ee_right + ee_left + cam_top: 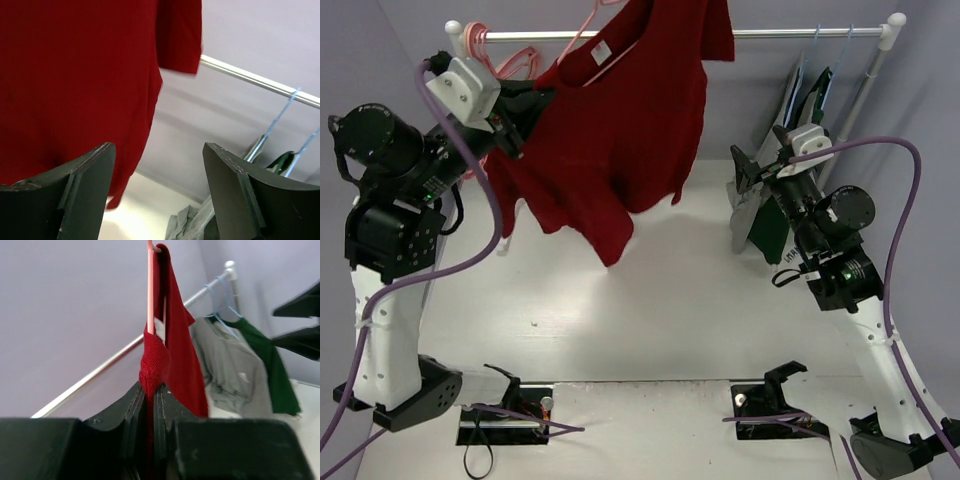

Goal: Place the t-shirt on the hanger
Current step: Place the hanger at the clothesline.

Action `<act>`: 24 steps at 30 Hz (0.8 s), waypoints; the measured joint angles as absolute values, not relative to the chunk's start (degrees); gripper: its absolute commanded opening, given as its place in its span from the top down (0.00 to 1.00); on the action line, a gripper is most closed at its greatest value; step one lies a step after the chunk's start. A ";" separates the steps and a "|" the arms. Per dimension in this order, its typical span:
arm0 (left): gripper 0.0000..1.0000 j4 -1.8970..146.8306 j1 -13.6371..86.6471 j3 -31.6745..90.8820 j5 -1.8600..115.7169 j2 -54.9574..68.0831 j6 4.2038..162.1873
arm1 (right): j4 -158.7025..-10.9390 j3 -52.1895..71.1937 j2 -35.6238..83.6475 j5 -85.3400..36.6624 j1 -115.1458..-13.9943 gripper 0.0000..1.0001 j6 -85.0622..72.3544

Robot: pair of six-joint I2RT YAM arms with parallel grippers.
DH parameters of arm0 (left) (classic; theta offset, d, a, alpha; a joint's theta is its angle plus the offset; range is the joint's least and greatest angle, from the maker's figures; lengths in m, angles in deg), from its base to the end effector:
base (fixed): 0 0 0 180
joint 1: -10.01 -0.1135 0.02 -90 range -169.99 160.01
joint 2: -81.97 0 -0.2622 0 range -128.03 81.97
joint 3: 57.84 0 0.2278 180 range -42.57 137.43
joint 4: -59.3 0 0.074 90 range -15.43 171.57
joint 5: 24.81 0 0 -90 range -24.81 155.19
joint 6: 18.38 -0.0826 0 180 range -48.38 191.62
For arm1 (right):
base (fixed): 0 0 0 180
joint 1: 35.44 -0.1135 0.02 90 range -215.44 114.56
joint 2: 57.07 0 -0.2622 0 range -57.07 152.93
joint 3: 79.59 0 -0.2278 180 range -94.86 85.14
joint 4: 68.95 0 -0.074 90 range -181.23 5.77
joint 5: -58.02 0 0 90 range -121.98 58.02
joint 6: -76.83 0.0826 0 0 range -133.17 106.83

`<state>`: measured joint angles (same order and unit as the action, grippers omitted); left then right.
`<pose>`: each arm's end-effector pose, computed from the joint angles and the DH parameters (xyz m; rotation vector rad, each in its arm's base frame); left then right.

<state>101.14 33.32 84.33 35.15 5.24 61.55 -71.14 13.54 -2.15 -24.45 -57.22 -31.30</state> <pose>0.1561 -0.1123 0.6341 0.7752 0.9578 -0.5047 0.1798 0.0835 0.5260 -0.4705 0.9466 0.1267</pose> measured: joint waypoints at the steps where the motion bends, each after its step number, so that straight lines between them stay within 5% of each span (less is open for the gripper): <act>1: 1.00 100.61 33.32 82.66 34.32 6.29 62.10 | -70.62 13.81 -2.33 -24.93 -57.22 0.28 -31.12; 11: 1.00 108.11 33.64 73.18 28.33 4.54 67.01 | -70.71 16.87 -2.04 -25.81 -57.22 0.28 -29.55; 24: 1.00 104.68 34.78 73.35 56.50 -5.49 73.81 | -71.73 18.02 -1.91 -25.72 -57.22 0.28 -27.47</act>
